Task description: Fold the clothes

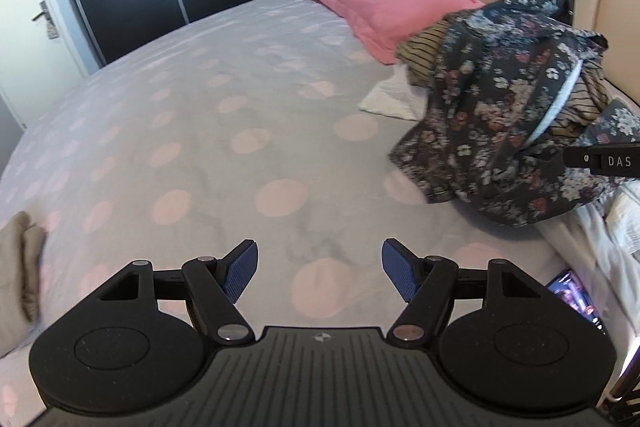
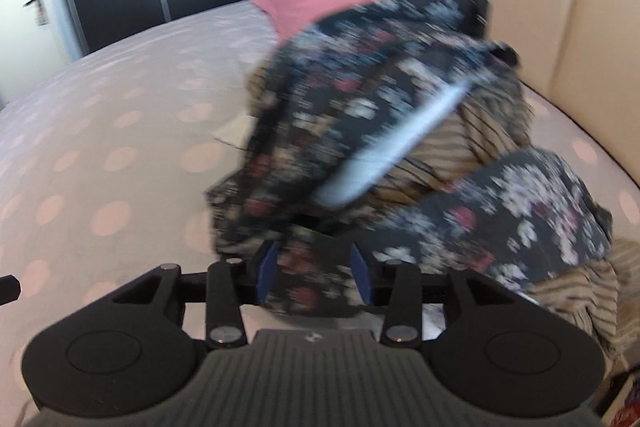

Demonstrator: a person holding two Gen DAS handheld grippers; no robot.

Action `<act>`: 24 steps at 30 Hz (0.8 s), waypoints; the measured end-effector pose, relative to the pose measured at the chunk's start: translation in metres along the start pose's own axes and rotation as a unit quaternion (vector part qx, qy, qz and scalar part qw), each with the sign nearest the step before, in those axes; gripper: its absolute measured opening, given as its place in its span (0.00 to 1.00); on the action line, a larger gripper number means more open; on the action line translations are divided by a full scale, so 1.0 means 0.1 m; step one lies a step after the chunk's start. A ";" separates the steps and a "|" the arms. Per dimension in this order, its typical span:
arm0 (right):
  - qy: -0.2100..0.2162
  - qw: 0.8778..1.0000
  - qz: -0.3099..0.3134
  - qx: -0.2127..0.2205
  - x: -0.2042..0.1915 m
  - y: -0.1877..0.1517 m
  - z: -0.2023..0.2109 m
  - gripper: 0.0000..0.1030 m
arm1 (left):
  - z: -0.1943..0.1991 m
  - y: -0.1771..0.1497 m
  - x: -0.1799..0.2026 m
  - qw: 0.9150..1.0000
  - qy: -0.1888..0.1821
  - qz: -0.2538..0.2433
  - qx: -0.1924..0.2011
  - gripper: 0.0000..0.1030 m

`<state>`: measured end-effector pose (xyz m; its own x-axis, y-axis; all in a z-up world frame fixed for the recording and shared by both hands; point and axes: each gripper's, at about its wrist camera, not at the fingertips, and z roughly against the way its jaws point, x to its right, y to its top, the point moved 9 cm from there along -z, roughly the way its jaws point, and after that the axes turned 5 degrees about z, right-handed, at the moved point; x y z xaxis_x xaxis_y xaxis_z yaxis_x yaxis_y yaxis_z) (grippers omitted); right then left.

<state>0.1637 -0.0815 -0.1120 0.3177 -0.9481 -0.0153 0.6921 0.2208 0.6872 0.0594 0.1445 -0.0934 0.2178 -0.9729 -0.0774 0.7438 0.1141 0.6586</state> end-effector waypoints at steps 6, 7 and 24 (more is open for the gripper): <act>-0.026 0.995 -0.080 -0.047 0.55 -0.23 -0.19 0.64 | -0.38 0.15 0.70 0.998 -0.051 -0.041 -0.001 0.70; -0.025 0.993 -0.098 -0.057 0.62 -0.27 -0.20 0.67 | -0.45 0.17 0.79 0.997 -0.059 -0.044 -0.002 0.70; 0.013 0.971 -0.229 -0.063 0.92 -0.25 -0.34 0.11 | -1.34 0.67 1.57 0.992 -0.117 -0.044 -0.024 0.14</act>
<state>0.1972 -0.1662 -0.1550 -0.0271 -0.9479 -0.3174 0.8380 -0.1946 0.5098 0.2280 0.0259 -0.1618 0.0025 -0.9990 0.0455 0.7835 0.0302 0.6206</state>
